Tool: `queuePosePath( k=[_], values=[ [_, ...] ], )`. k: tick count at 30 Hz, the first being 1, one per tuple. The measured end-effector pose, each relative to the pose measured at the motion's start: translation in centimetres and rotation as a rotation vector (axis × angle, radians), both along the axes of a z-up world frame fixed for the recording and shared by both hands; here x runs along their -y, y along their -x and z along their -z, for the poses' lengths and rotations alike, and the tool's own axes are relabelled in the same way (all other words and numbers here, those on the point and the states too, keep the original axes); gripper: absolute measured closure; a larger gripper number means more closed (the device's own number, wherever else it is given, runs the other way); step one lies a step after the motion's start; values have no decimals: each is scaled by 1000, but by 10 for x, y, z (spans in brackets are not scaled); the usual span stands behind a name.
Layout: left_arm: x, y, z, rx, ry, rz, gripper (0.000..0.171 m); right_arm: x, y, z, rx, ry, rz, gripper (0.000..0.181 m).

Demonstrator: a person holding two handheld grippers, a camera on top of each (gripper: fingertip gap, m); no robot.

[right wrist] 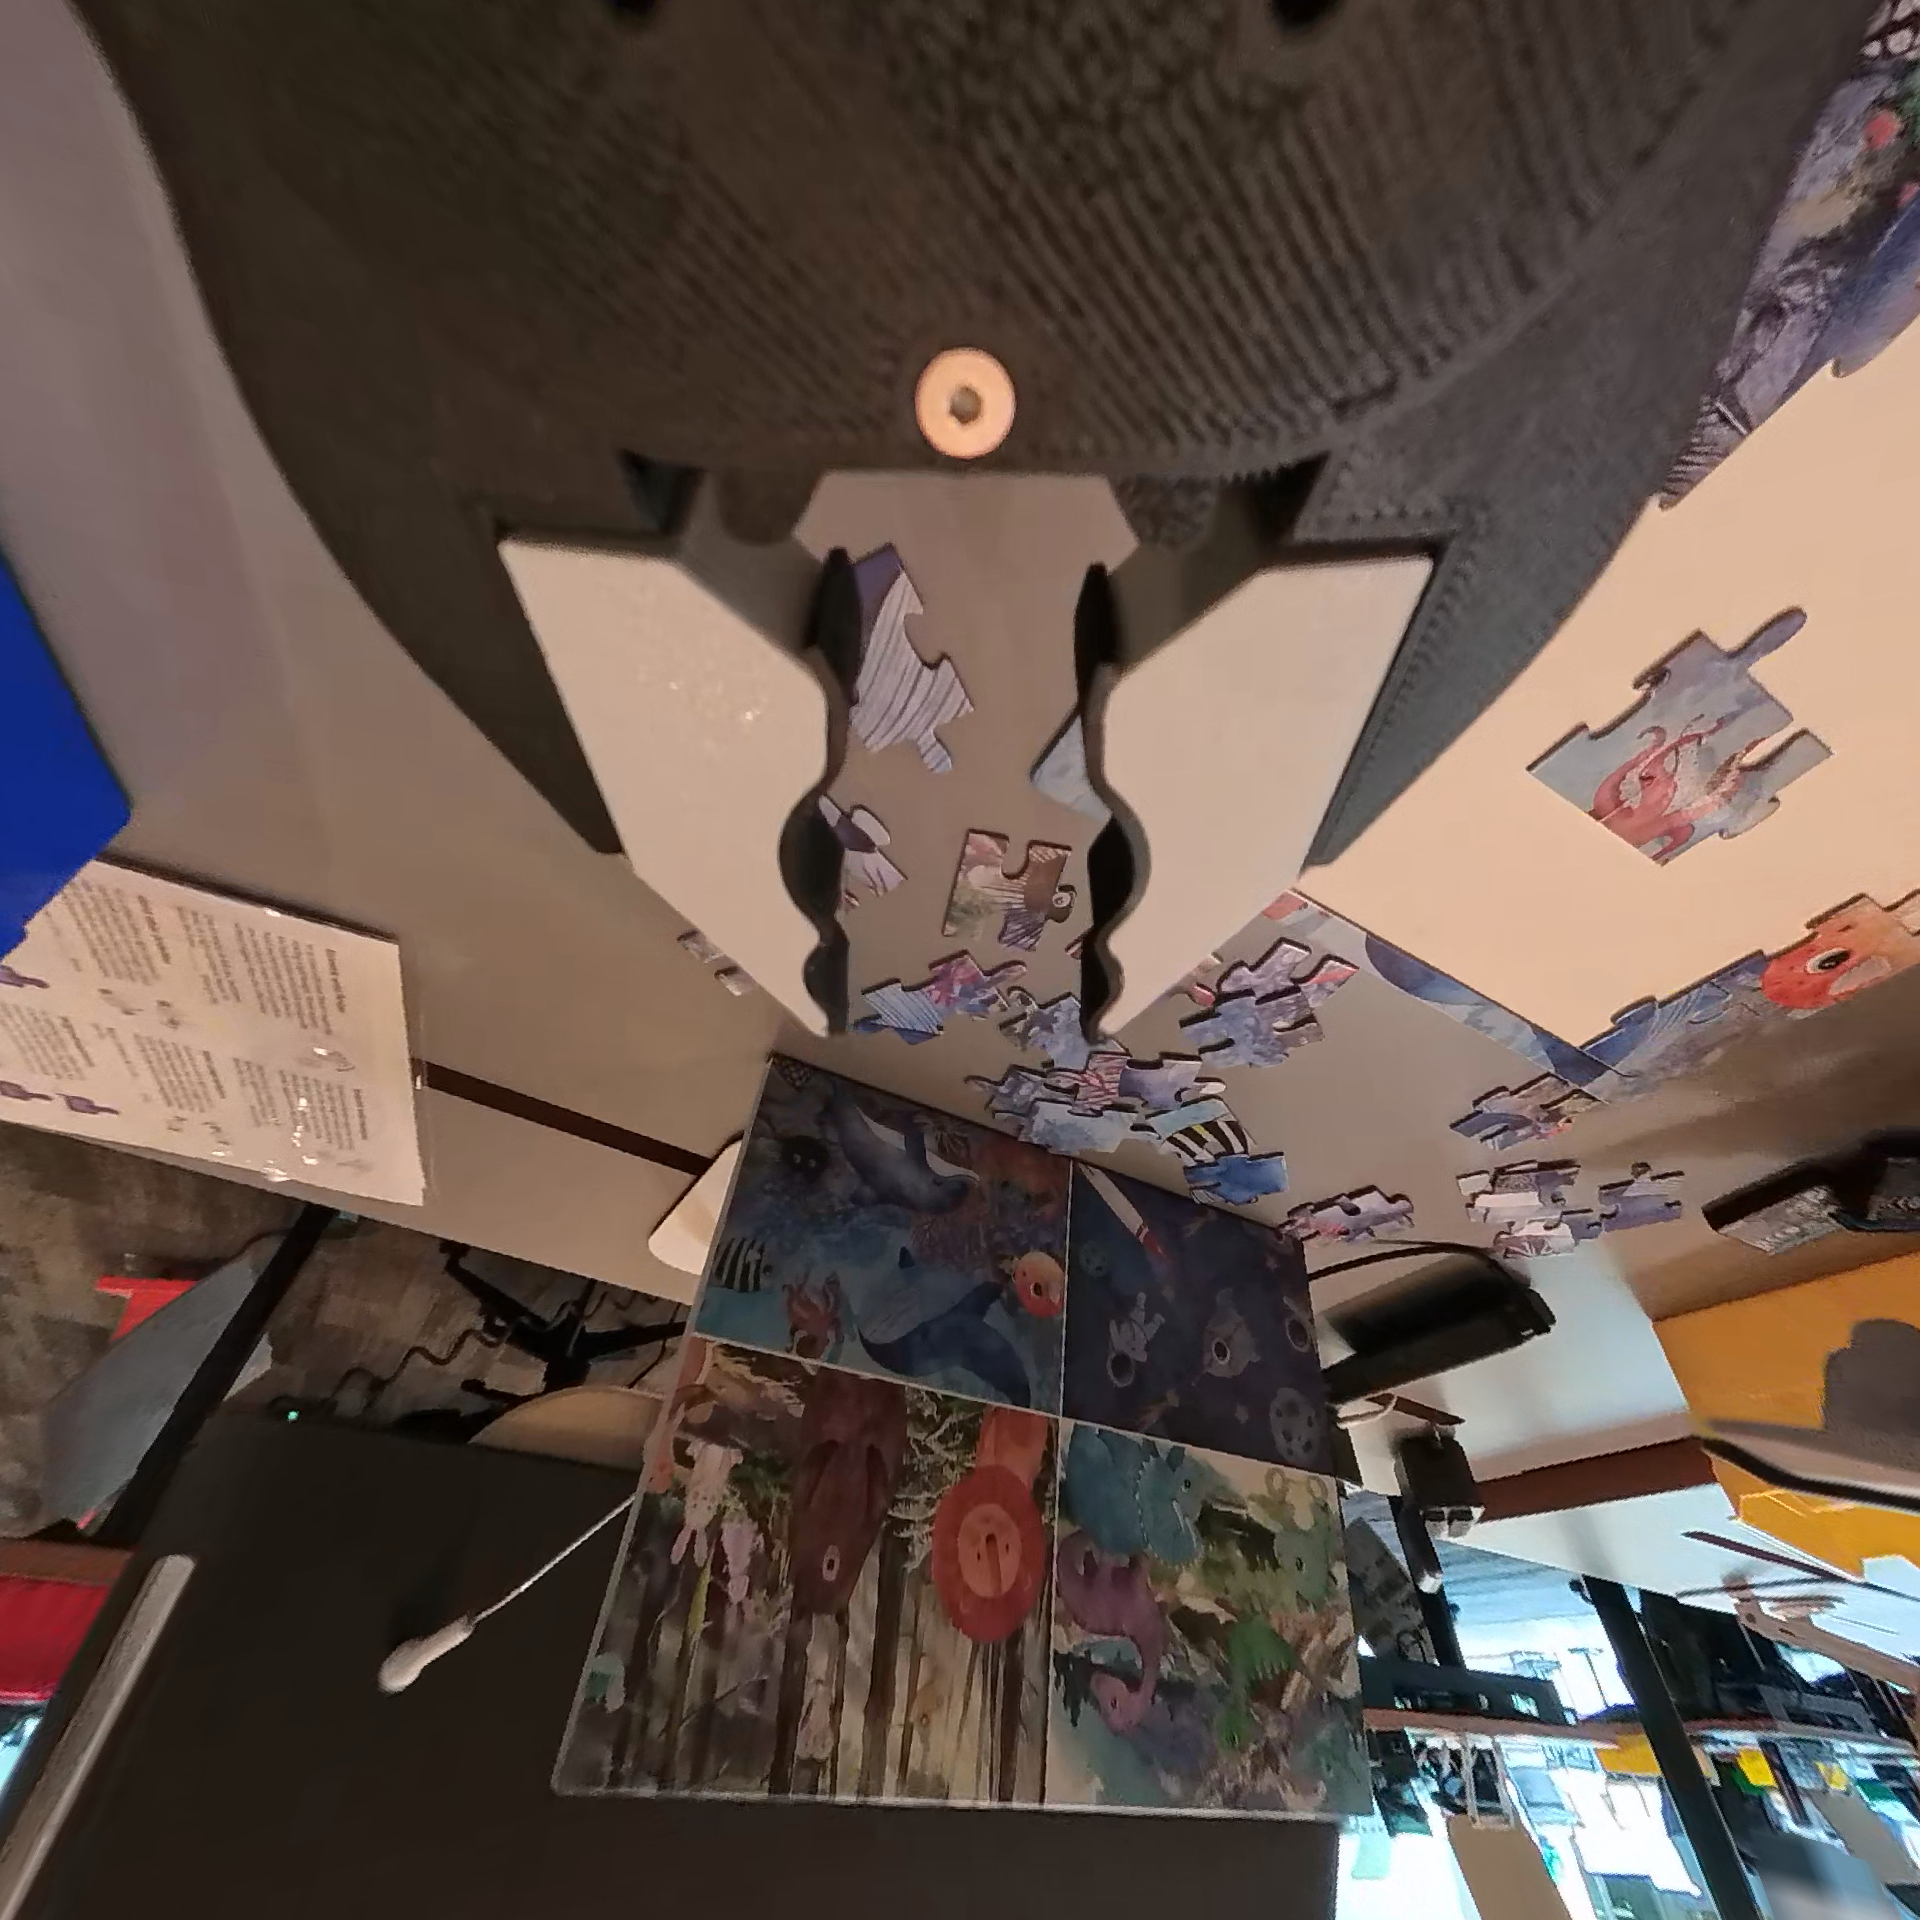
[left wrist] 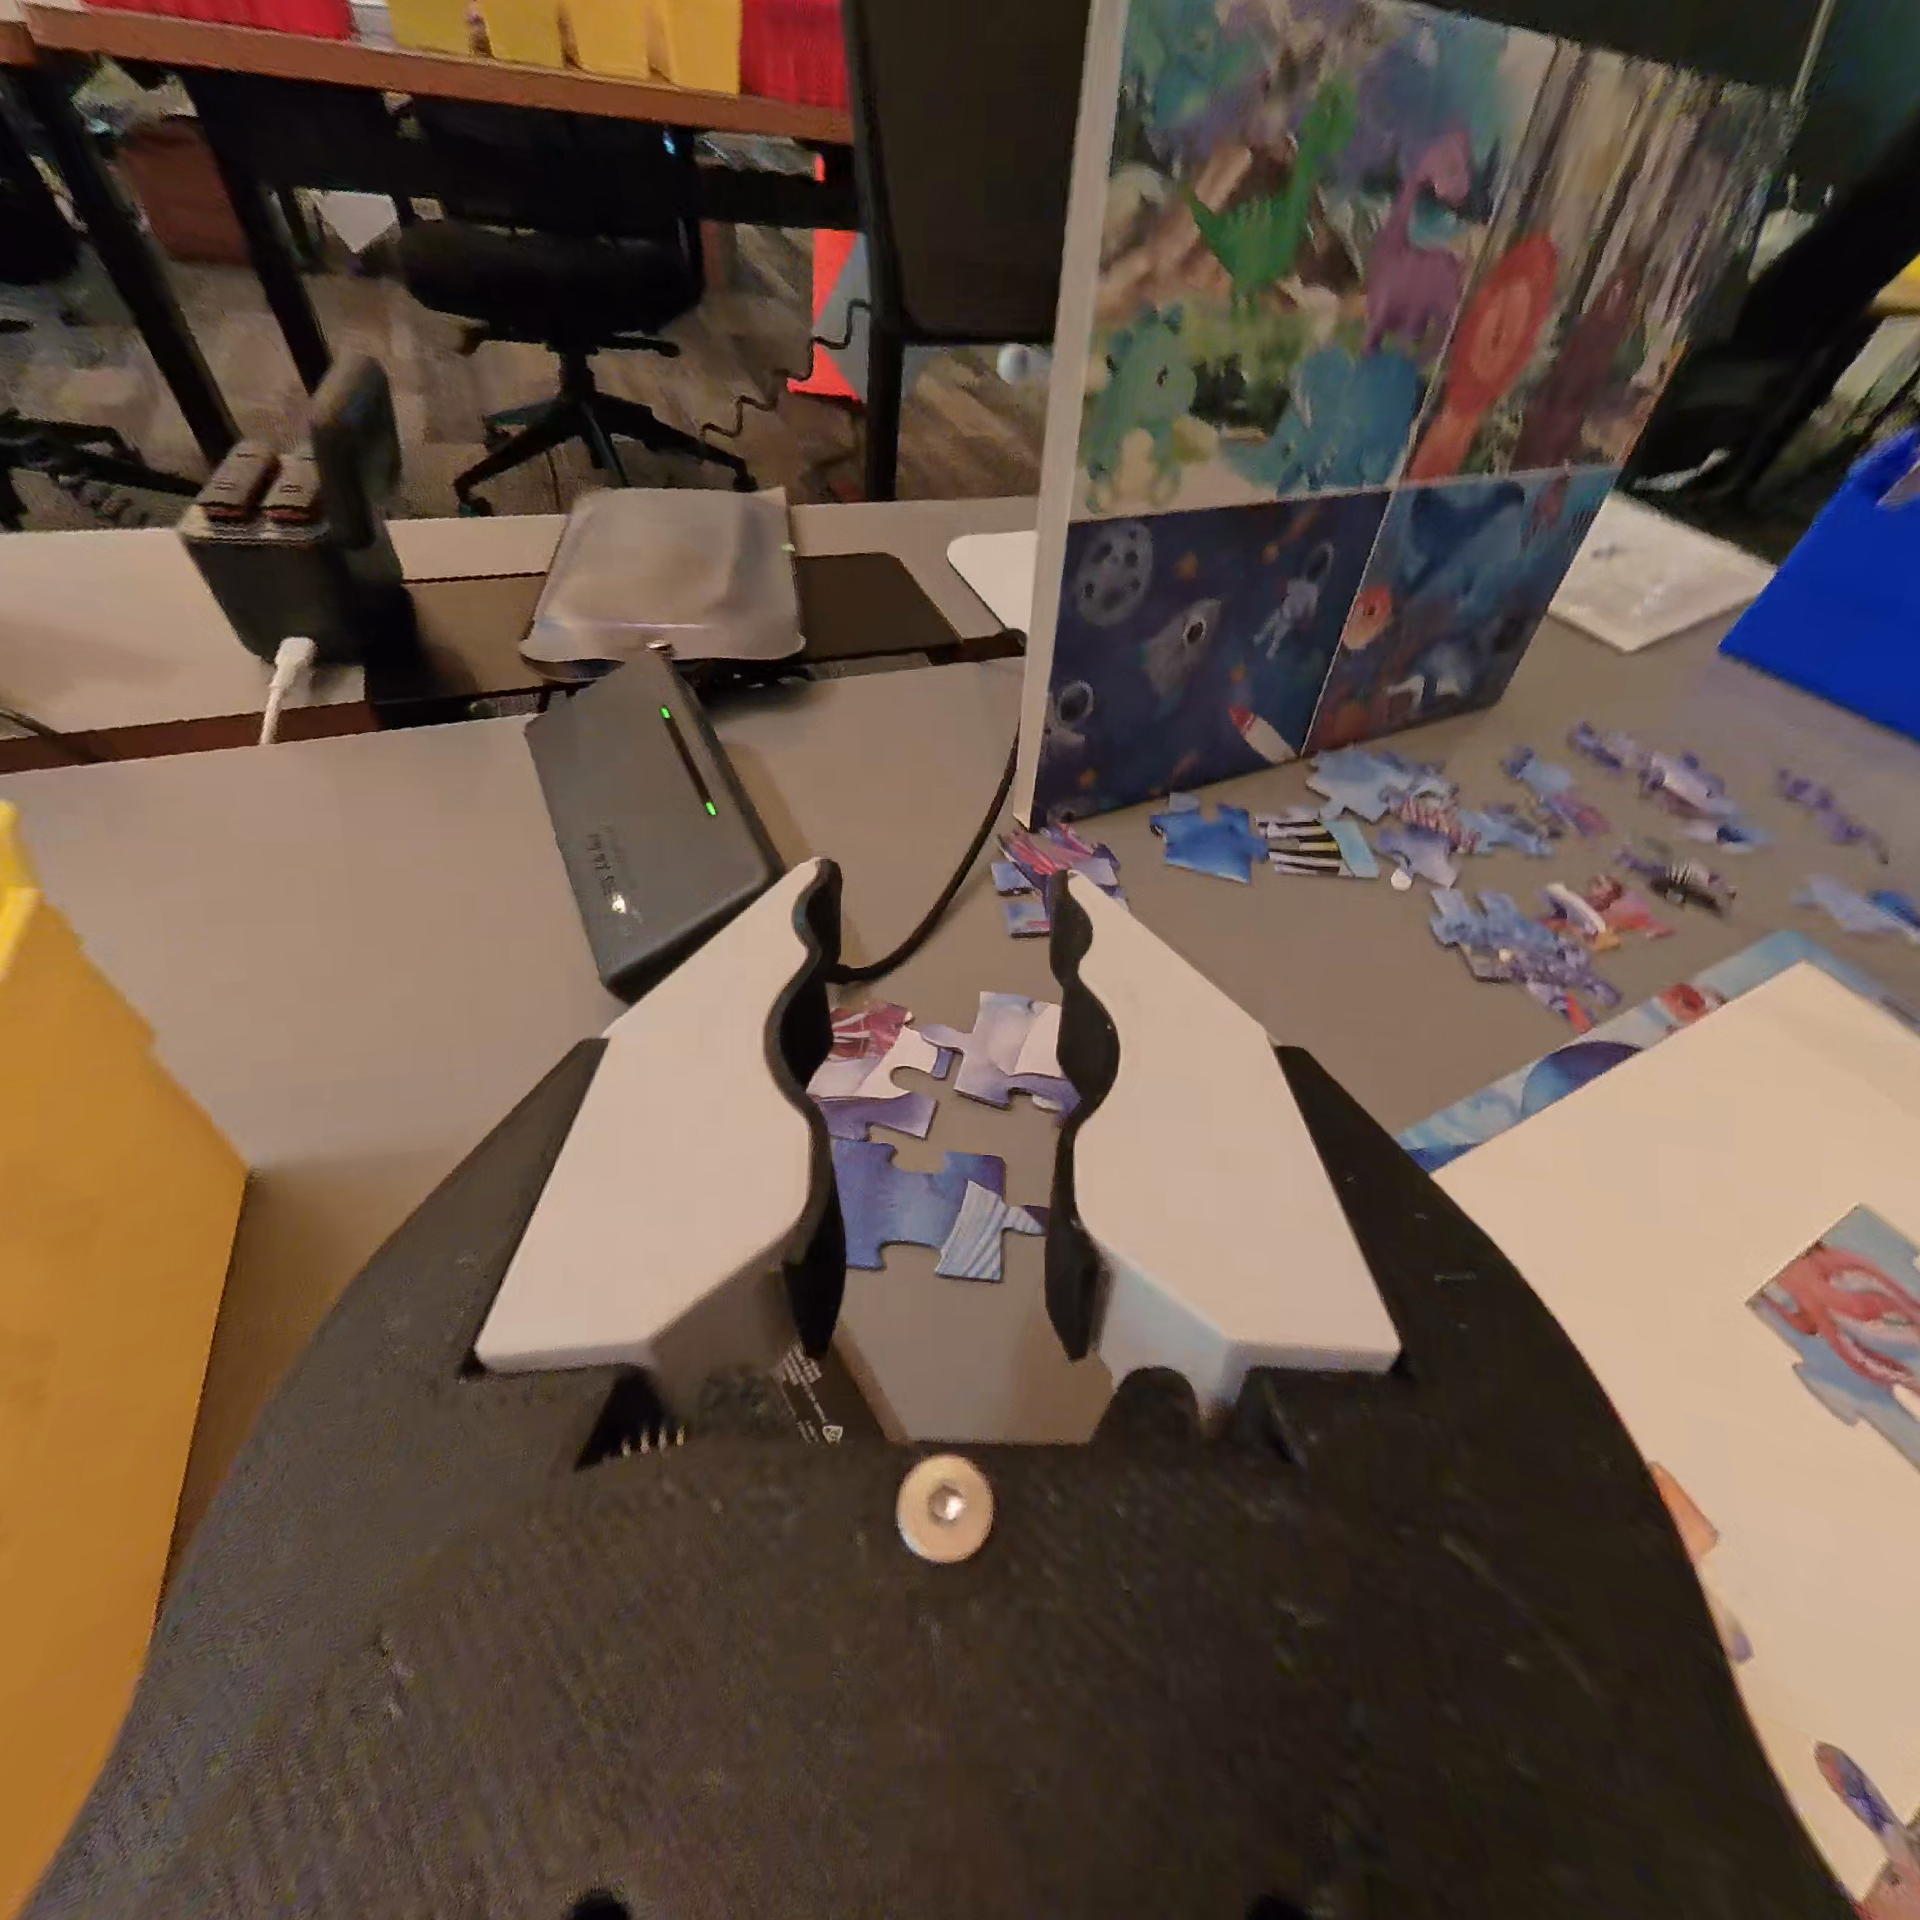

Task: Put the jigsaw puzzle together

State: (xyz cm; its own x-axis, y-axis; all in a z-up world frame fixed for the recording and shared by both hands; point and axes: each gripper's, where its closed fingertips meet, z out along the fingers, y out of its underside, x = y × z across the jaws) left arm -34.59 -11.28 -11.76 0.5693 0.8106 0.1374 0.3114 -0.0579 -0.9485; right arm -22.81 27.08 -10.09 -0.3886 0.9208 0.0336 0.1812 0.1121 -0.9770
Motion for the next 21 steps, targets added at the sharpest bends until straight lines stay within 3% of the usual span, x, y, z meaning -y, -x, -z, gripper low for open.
queuePosePath(
  k=[6, 16, 21],
  values=[
    [-1, -3, -7, 20, -112, 39, 137, -2, 6, 18, 75, -38, 37, 132],
    [3, -4, 2, 73, -55, 44, 136, -3, 6, 17, 71, -36, 42, 131],
    [5, -7, 23, 179, 51, 53, 134, -4, 6, 17, 70, -33, 46, 131]
  ],
)
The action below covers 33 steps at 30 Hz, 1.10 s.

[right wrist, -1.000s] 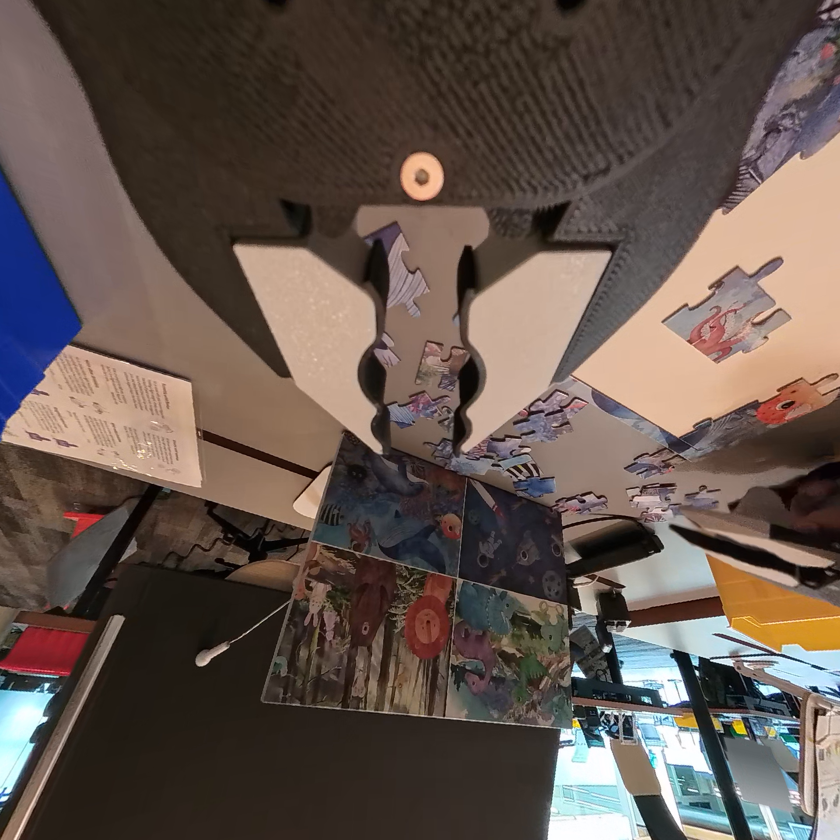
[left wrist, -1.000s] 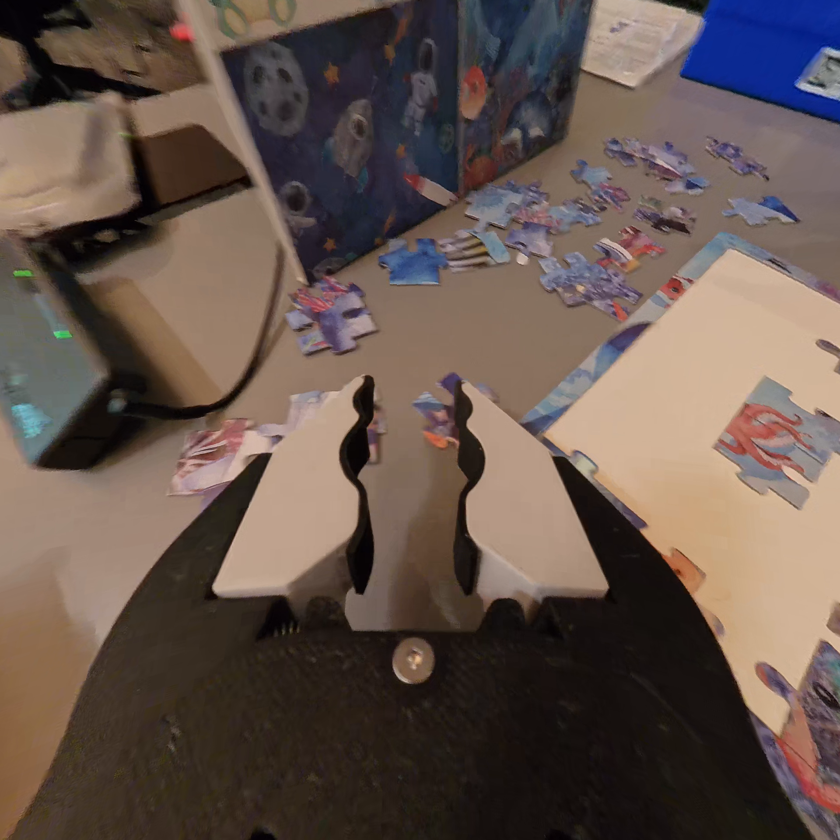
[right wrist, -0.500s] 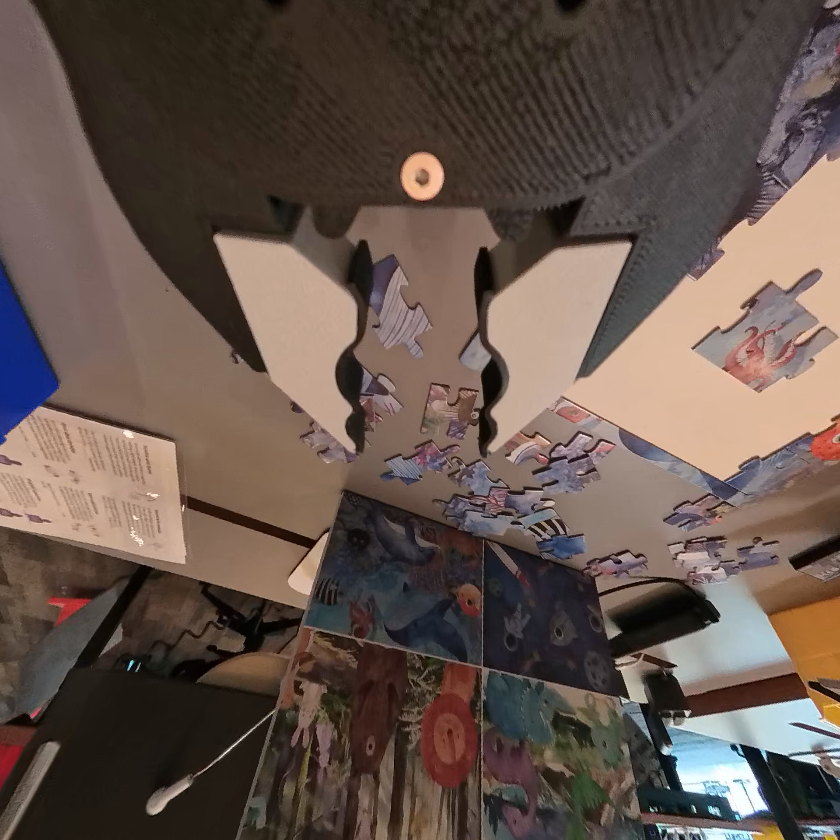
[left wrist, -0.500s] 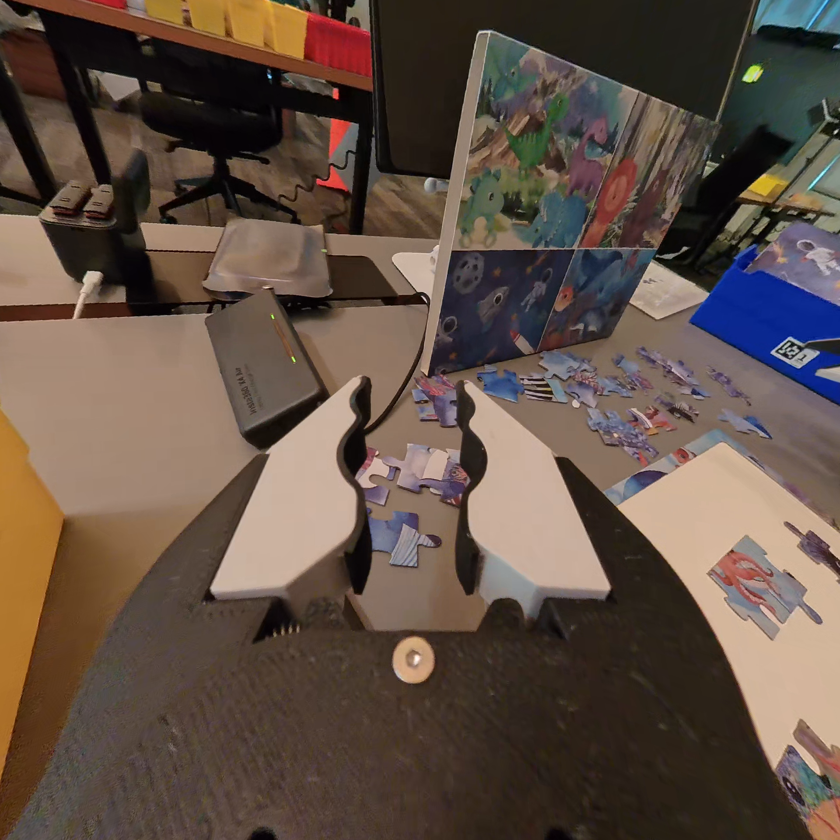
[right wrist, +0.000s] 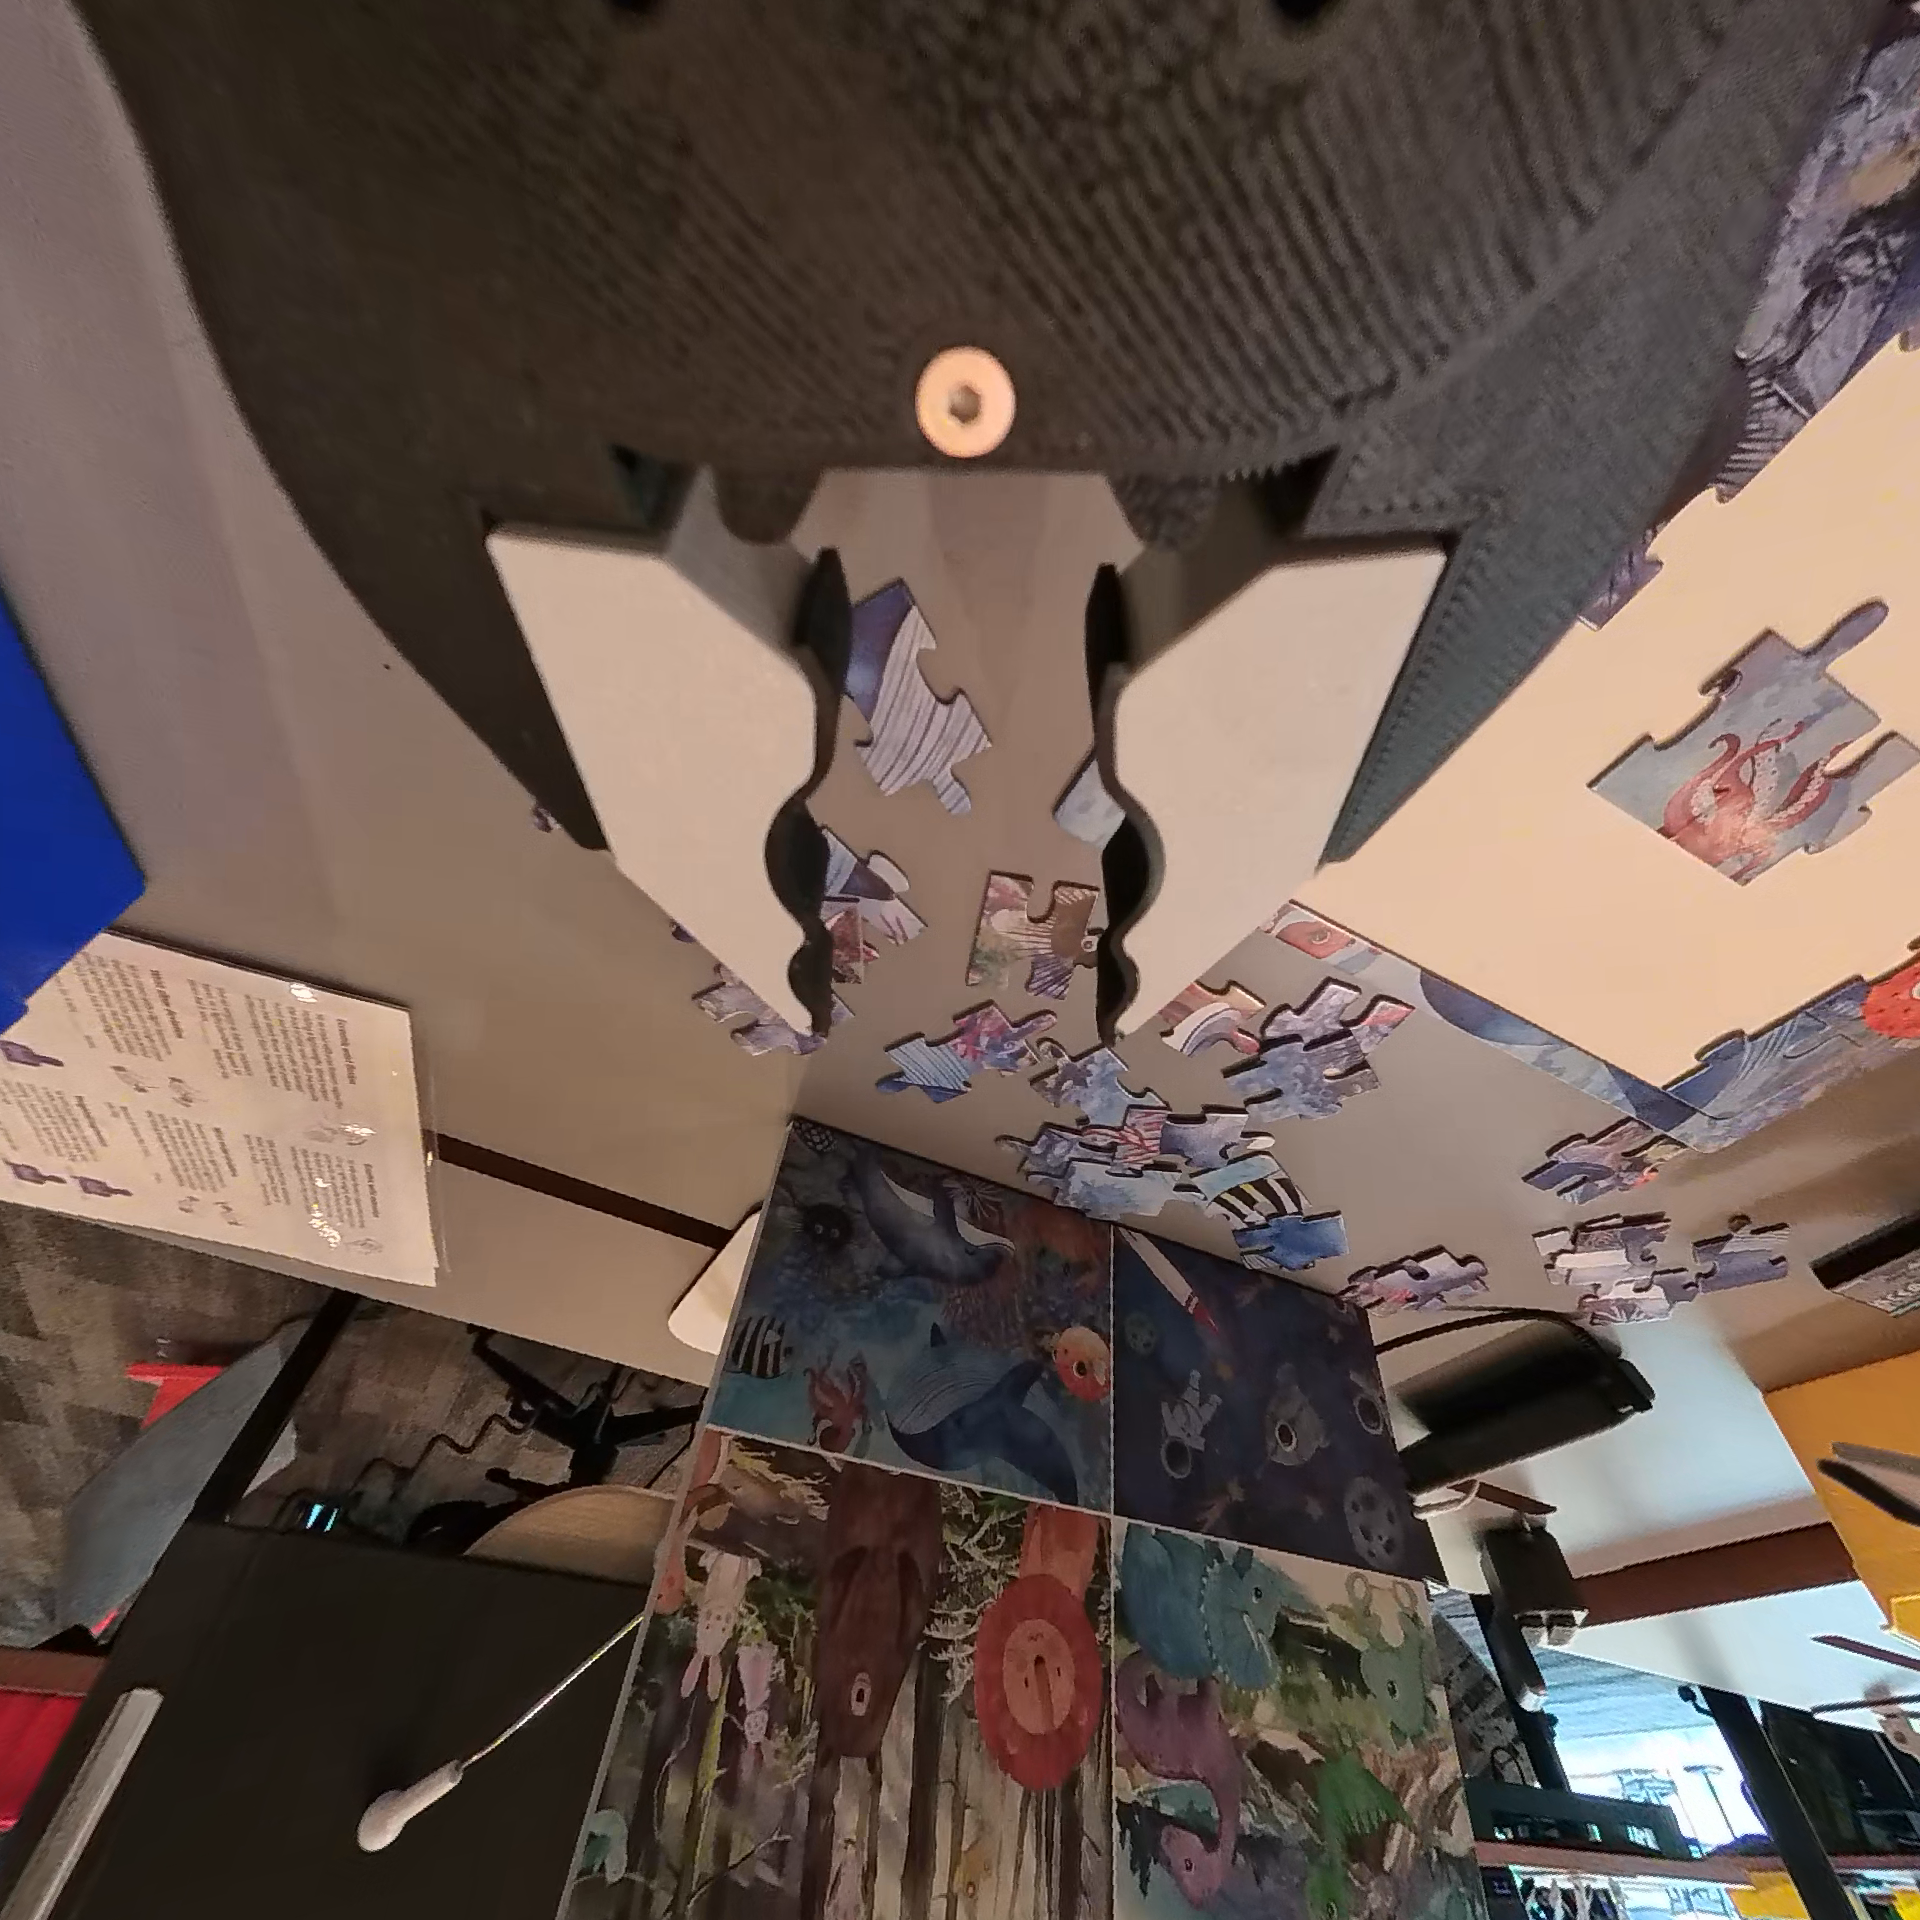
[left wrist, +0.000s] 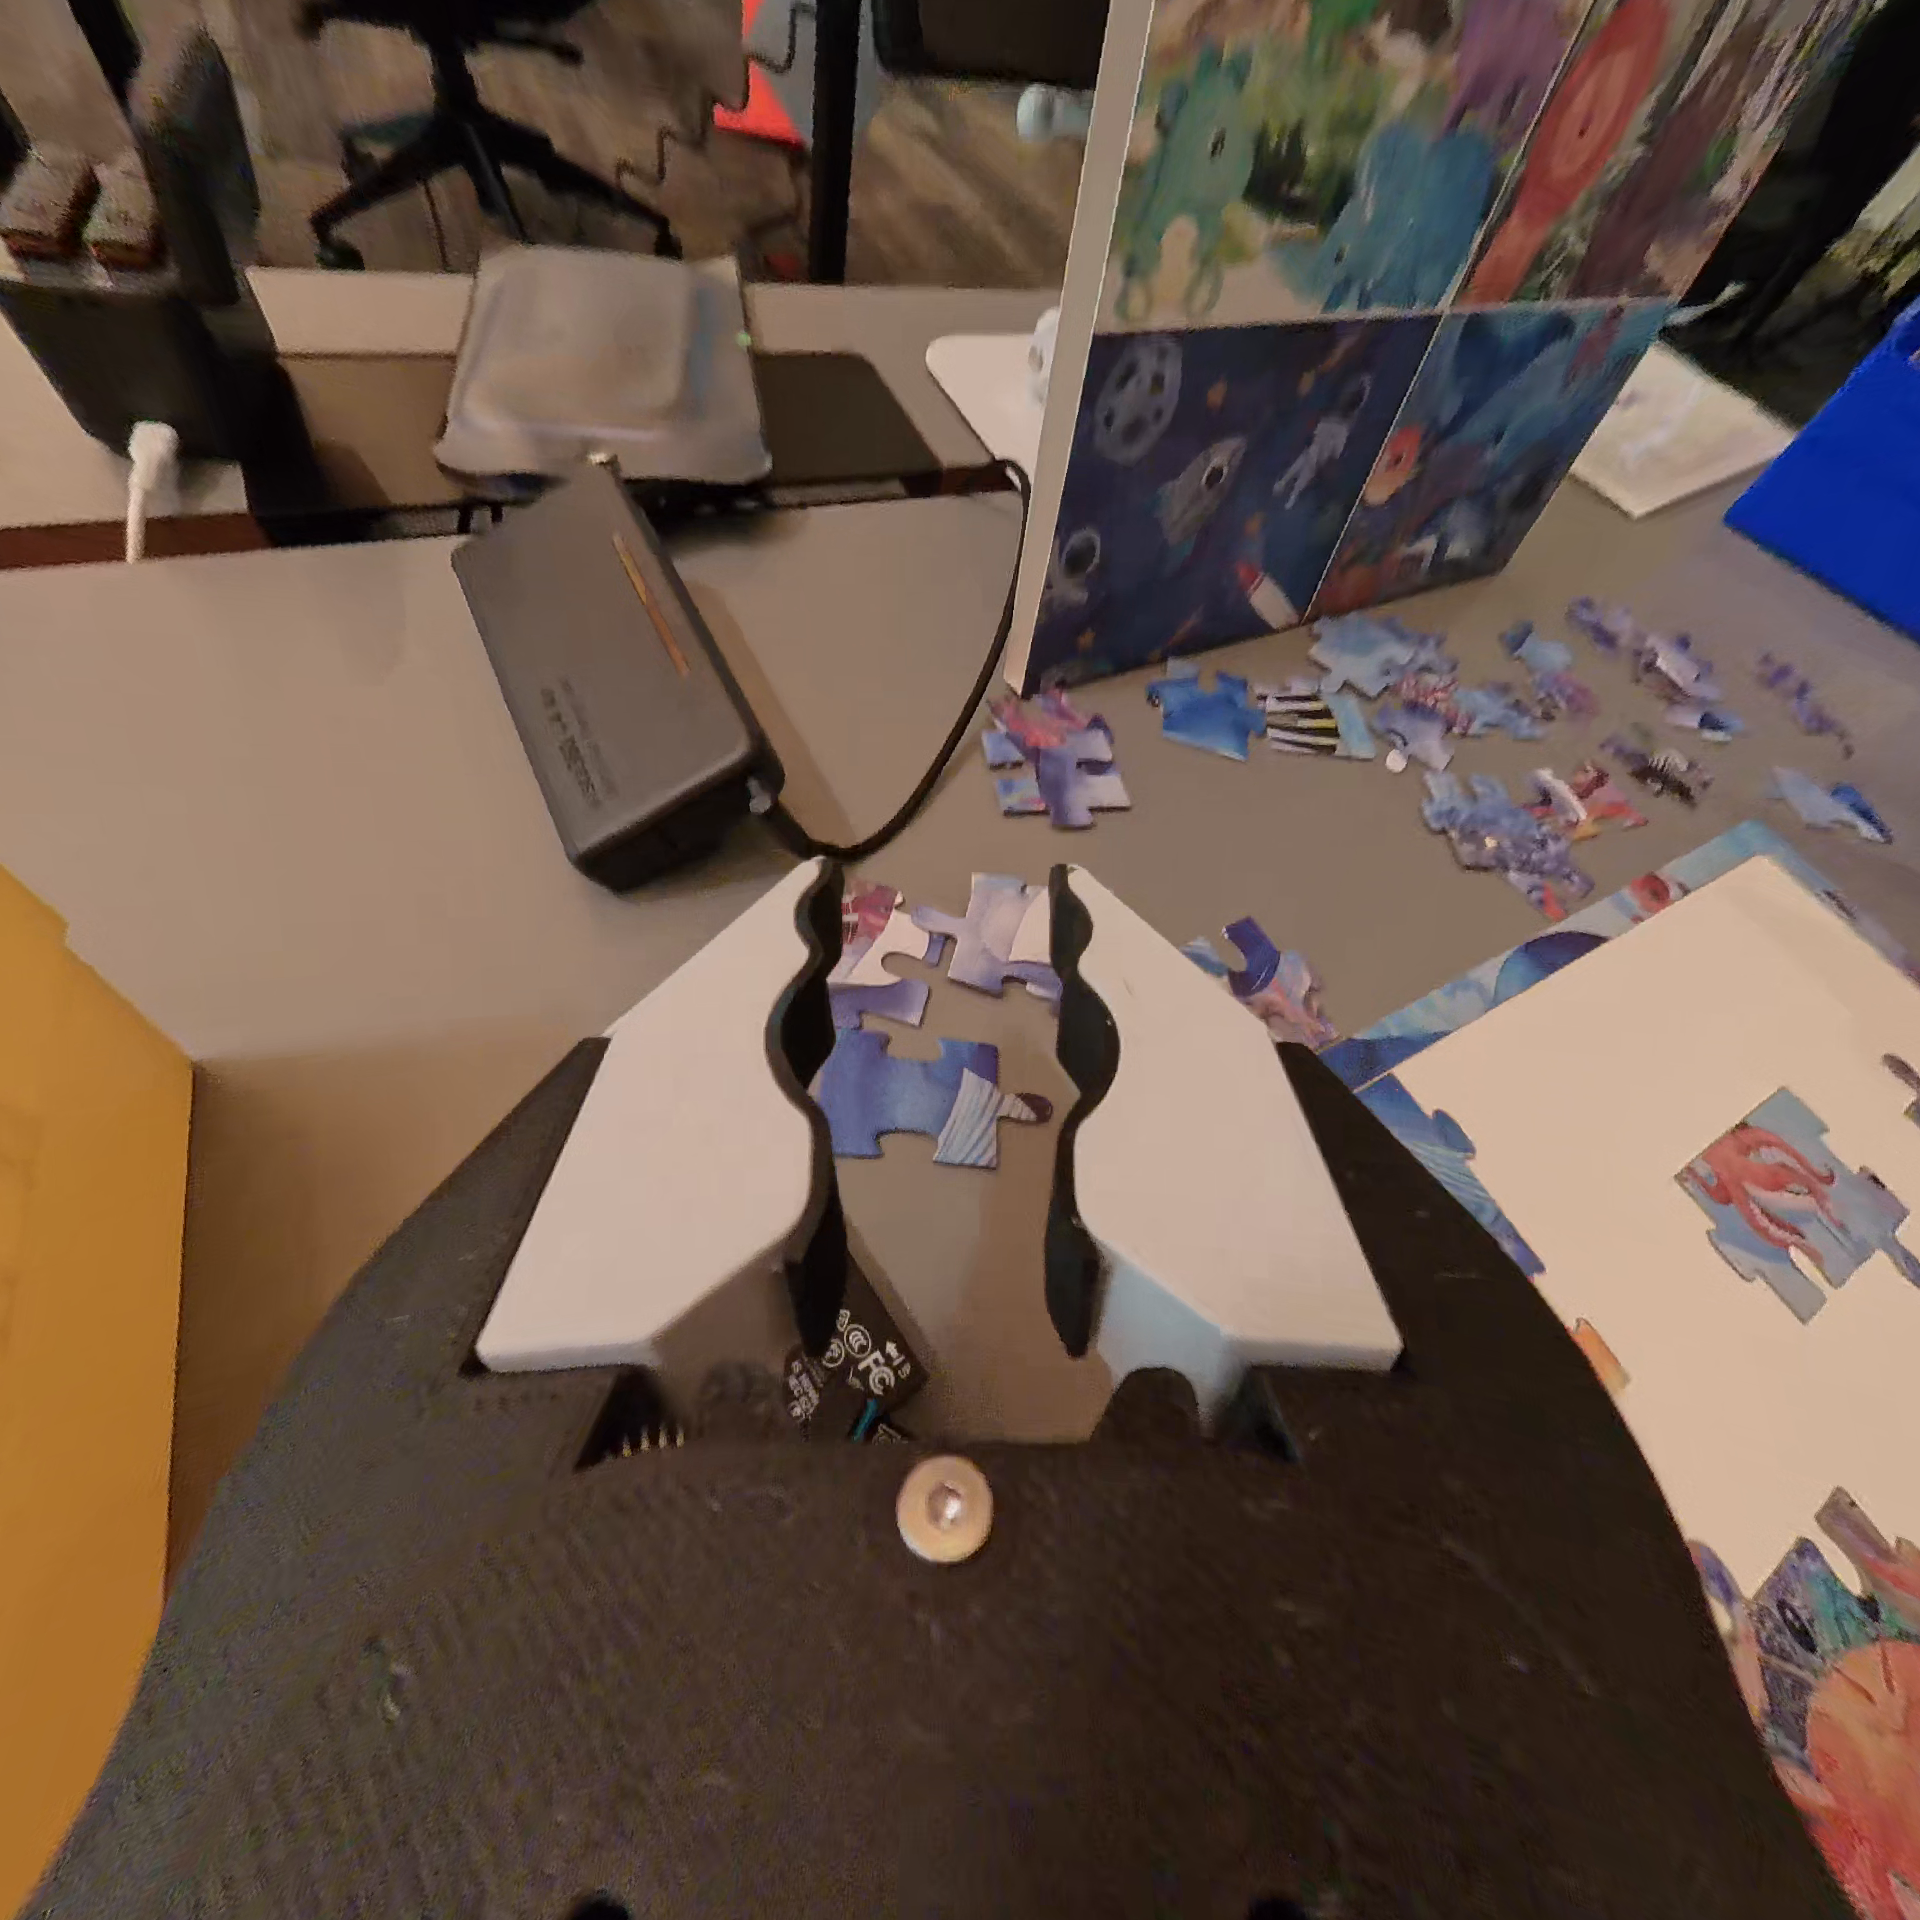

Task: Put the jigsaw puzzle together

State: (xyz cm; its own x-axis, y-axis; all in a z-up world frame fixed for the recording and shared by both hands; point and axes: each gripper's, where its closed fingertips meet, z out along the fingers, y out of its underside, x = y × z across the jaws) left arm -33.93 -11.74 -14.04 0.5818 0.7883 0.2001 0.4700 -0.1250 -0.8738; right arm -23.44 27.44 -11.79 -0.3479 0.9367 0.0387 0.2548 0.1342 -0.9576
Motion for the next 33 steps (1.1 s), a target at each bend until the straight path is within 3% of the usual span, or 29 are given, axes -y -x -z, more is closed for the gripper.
queuePosePath(
  k=[5, 14, 25, 33],
  values=[
    [1, -5, 25, 128, 78, 12, 111, -1, 0, 0, -2, 3, 3, 131],
    [0, -13, 47, 179, 212, 76, 111, -1, 0, 0, 0, 2, 1, 131],
    [15, -15, 77, 233, 423, 55, 111, -2, 0, -1, -7, -6, 6, 132],
    [11, -18, 79, 245, 411, 79, 117, -1, -1, -2, -10, -5, 2, 133]
  ],
)
